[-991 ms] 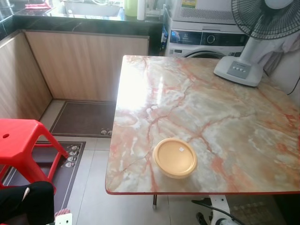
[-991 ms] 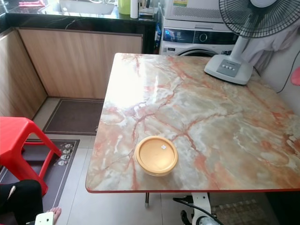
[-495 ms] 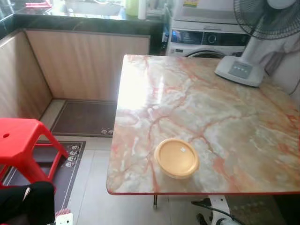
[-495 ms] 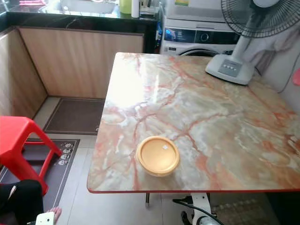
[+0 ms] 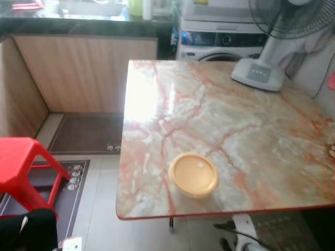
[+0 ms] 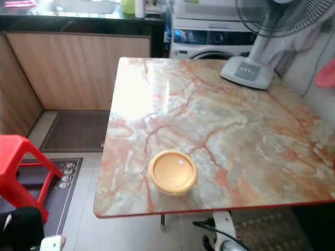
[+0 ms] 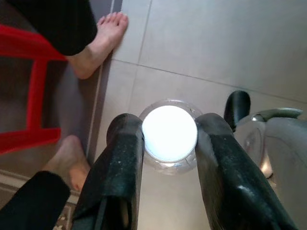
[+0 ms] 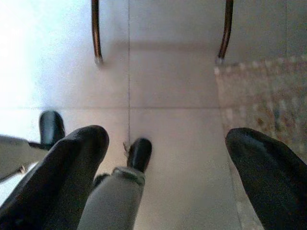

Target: Restocking fridge

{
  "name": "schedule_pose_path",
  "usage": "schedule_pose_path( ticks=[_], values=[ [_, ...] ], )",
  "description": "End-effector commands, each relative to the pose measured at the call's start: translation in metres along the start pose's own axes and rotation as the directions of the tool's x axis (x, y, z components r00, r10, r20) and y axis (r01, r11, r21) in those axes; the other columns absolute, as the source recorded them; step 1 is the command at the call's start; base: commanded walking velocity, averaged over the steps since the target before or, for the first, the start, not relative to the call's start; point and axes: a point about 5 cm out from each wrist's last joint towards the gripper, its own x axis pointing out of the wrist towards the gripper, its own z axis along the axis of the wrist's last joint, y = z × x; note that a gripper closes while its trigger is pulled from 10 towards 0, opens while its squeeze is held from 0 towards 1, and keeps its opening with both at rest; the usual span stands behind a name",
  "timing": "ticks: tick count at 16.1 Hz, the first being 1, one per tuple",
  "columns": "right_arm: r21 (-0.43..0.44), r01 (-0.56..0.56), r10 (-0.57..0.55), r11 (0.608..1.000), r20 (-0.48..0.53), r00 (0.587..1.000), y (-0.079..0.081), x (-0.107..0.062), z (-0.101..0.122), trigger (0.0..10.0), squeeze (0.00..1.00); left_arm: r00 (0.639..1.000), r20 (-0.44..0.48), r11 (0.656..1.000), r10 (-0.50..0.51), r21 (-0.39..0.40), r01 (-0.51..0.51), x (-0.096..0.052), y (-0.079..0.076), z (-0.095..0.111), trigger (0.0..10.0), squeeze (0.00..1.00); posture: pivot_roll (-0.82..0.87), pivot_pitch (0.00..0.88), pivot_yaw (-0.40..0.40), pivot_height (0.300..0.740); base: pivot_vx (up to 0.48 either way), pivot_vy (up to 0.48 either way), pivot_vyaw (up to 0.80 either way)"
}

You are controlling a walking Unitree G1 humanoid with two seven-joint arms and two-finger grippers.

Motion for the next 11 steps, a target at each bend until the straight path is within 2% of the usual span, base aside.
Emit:
schedule_pose_path(
  ticks=[1,9,11],
  values=[
    [0.001,-0.006,0.006,1.0,0.009,1.0,0.0021,0.0003,0.003,10.0,0.0,1.0,-0.016,1.0,0.004,-0.004,-0.005,-0.0002,0.0023,-0.003,10.0,0.0,0.12,0.0,-0.059,0.74,0.0,0.371,0.0],
    [0.001,-0.005,0.005,1.0,0.007,1.0,0.0021,0.0004,0.0034,10.0,0.0,1.0,-0.017,1.0,0.003,-0.008,-0.003,-0.0001,0.0023,-0.0027,10.0,0.0,0.12,0.0,-0.057,0.74,0.0,0.37,0.0],
    [0.003,-0.003,0.003,1.0,0.006,1.0,0.0021,0.0004,0.0033,10.0,0.0,1.0,-0.028,1.0,0.011,0.017,-0.011,0.0,0.0032,-0.0028,10.0,0.0,0.12,0.0,-0.058,0.74,0.0,0.137,0.0]
  ],
)
